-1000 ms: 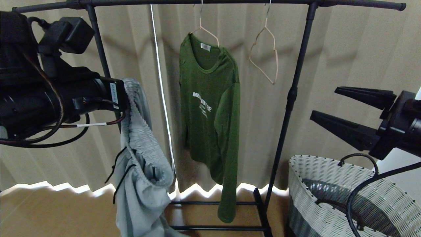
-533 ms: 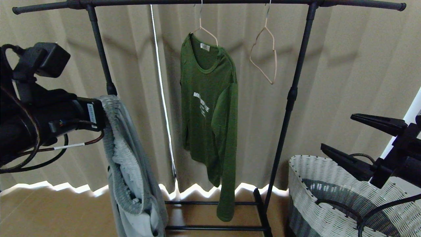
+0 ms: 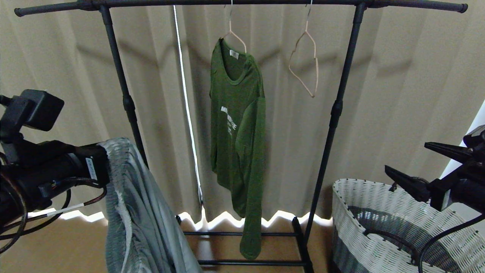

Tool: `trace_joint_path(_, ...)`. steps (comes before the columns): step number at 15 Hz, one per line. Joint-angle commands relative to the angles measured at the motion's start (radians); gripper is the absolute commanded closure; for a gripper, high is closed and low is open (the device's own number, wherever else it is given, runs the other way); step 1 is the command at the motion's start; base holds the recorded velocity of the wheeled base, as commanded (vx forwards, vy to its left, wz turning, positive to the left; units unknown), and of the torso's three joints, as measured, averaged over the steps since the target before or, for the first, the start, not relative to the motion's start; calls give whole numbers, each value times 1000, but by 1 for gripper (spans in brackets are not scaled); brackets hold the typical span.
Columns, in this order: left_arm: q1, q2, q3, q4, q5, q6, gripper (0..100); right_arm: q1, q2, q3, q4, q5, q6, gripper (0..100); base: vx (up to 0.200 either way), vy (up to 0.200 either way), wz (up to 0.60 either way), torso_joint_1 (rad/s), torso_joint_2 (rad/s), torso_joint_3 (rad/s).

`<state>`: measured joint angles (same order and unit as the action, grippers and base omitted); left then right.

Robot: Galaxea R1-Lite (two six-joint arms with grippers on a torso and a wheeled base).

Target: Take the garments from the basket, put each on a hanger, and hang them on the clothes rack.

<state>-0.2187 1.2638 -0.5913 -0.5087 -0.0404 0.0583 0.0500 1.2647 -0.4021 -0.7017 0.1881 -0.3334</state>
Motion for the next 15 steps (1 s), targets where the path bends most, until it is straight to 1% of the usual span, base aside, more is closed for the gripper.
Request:
trace_joint_path(1,-1,-64,21,-1,-52,0,100,-85,39,-21,-5,-13,-42,0,0,0,0,0,0,0)
trace_joint_path(2,-1,-77,27,-1,-52,0,100,-105,47,-23,-7,-15,-58,0,0,0,0,0,0,0)
trace_joint_path(6,1,-90,34,3,-52,-2,100,-142,47,-37,-9,-13,-58,0,0,0,0,0,0,0)
trace_joint_path(8,1,-89,33,1,-52,-3,100,-142,47,-47,-9,-13,-58,0,0,0,0,0,0,0)
trace_joint_path(10,1,-93,33,1,-52,-3,100,-142,47,-30,-7,-13,-58,0,0,0,0,0,0,0)
trace_joint_path(15,1,-98,33,1,-53,-5,100,-142,53,-30,-9,-10,-49,0,0,0,0,0,0,0)
